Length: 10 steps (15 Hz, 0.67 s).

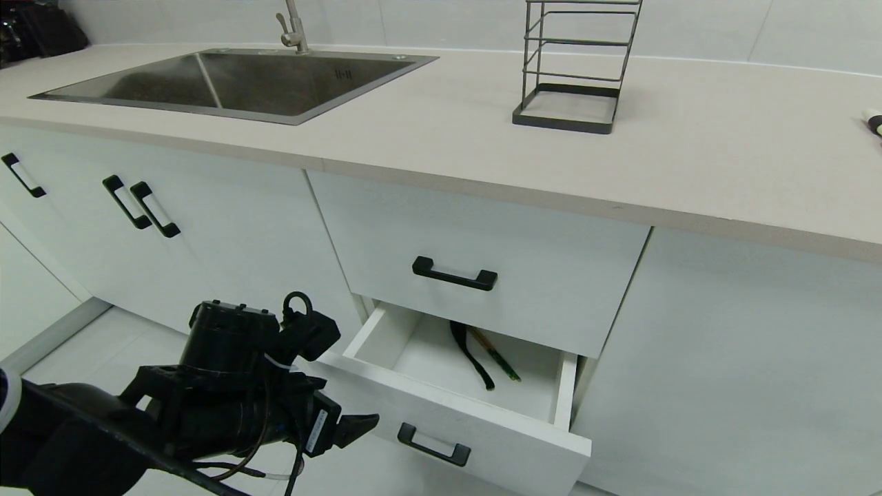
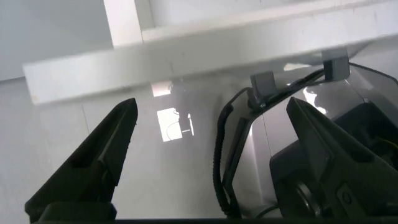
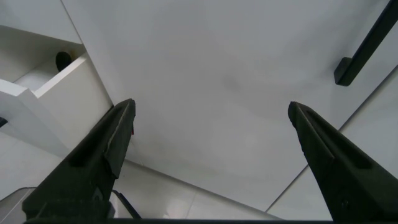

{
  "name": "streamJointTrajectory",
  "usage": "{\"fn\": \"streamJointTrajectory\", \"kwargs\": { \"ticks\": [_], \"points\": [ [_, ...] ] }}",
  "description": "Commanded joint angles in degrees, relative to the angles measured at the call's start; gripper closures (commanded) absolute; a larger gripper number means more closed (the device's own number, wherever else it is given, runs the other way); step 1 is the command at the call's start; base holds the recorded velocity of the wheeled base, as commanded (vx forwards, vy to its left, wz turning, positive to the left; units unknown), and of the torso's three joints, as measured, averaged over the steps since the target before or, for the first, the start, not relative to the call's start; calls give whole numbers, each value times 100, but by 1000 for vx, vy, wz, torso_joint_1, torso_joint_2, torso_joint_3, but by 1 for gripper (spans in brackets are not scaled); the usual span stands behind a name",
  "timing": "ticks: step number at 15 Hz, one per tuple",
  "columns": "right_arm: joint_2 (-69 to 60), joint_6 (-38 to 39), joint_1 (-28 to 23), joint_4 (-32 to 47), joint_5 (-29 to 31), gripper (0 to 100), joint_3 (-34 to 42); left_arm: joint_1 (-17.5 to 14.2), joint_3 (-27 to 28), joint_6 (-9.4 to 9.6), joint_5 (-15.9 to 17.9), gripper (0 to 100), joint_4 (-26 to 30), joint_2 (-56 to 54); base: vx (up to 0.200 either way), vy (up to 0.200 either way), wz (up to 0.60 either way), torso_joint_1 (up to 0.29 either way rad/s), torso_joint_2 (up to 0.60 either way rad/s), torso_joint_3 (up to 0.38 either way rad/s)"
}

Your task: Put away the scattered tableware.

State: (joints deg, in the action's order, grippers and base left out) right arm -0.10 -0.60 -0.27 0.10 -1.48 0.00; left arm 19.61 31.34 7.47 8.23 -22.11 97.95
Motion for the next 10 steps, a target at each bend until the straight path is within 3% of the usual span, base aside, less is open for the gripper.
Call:
{"fn": "streamJointTrajectory", "kwargs": {
  "ticks": [1, 7, 10],
  "points": [
    [10, -2, -8, -1, -2, 0, 0, -2, 100, 0, 3, 0, 5, 75, 0, 0, 0, 0, 0, 0],
    [10, -2, -8, -1, -2, 0, 0, -2, 425, 0, 56, 0, -74, 295, 0, 0, 0, 0, 0, 0],
    [10, -2, 0, -1, -2, 0, 0, -2, 408, 0, 74, 0, -724, 576, 0, 0, 0, 0, 0, 0]
  ]
}}
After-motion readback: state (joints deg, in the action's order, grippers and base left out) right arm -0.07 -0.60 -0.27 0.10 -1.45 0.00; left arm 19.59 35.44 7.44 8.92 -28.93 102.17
